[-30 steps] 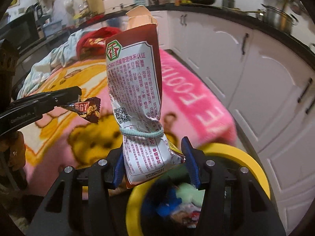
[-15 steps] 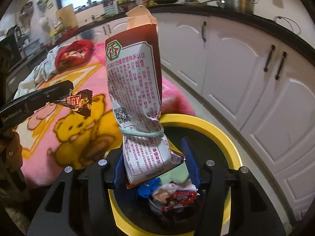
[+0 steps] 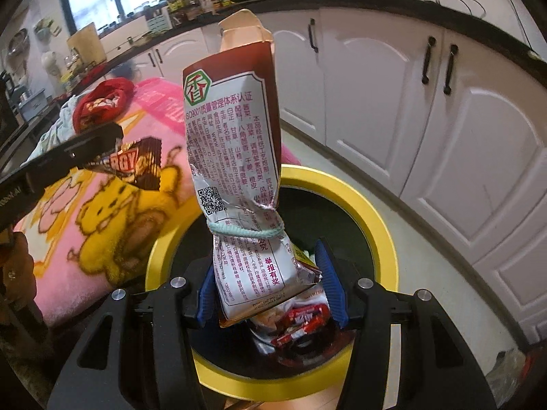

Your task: Collect trash

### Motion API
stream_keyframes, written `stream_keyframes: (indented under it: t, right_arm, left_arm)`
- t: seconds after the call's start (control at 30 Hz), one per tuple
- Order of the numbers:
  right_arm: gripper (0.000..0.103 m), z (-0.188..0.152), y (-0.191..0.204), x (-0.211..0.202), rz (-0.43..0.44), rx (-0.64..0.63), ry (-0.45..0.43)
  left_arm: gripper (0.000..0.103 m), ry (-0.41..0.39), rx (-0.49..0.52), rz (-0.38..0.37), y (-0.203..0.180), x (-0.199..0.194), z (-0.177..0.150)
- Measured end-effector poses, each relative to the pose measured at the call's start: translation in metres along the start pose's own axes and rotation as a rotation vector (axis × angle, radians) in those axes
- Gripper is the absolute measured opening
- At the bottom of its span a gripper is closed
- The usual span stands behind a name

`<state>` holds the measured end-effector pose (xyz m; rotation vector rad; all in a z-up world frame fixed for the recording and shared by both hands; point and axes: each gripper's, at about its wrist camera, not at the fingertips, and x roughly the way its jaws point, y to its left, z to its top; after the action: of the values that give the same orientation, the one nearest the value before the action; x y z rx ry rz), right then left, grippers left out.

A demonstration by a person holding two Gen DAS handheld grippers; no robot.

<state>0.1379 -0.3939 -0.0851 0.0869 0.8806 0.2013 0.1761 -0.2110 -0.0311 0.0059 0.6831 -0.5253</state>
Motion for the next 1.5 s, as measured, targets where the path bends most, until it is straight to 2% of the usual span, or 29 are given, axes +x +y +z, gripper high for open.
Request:
stream_keyframes:
  t: [0.47,0.93,0.97,1.13,1.2,1.3,1.4,1.5]
  right_arm:
    - [0.051,-0.029,-0.013,0.021,0.022,0.07,0.078]
    - [0.055,-0.034,-0.016,0.029,0.009,0.11,0.105]
    - [0.056,-0.035,-0.017,0.028,0.005,0.112,0.104]
    - [0.059,-0.036,-0.021,0.021,-0.006,0.123,0.089]
    - [0.066,-0.037,-0.024,0.014,-0.018,0.126,0.079]
    - [0.067,-0.038,-0.029,0.005,-0.038,0.129,0.062]
    - [0.071,-0.039,-0.032,-0.005,-0.056,0.135,0.046]
    - [0.073,-0.04,-0.032,-0.013,-0.069,0.133,0.027]
  left_arm:
    - [0.007,0.056,0.018,-0.02,-0.016,0.028,-0.007]
    - [0.01,0.098,-0.01,-0.033,-0.011,0.042,-0.011]
    - [0.012,0.101,-0.012,-0.033,-0.011,0.042,-0.011]
    - [0.041,0.123,-0.015,-0.035,-0.009,0.044,-0.013]
    - [0.049,0.126,-0.018,-0.032,-0.008,0.044,-0.014]
    - [0.057,0.13,-0.019,-0.018,-0.006,0.042,-0.014]
    - [0.073,0.128,-0.031,-0.002,-0.003,0.038,-0.014]
    - [0.082,0.12,-0.038,0.012,0.0,0.031,-0.013]
